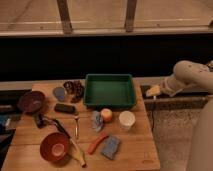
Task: Place brush in purple bowl
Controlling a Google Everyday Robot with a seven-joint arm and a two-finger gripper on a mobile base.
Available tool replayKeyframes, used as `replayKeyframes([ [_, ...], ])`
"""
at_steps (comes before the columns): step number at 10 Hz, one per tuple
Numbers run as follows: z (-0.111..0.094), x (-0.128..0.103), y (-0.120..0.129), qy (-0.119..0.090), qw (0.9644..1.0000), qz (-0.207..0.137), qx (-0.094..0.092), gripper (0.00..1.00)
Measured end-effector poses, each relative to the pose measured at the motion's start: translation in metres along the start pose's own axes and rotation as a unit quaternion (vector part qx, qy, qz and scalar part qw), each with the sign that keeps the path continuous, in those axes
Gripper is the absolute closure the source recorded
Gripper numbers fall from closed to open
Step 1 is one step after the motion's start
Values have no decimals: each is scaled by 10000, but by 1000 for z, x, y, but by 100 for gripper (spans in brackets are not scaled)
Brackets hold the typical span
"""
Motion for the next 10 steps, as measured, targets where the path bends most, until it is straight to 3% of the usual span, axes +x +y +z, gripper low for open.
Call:
replayKeyframes([
  [7, -1, -1, 4, 13, 9999, -106, -44, 20],
  [10, 8, -12, 42, 106, 9983, -537, -188, 20],
])
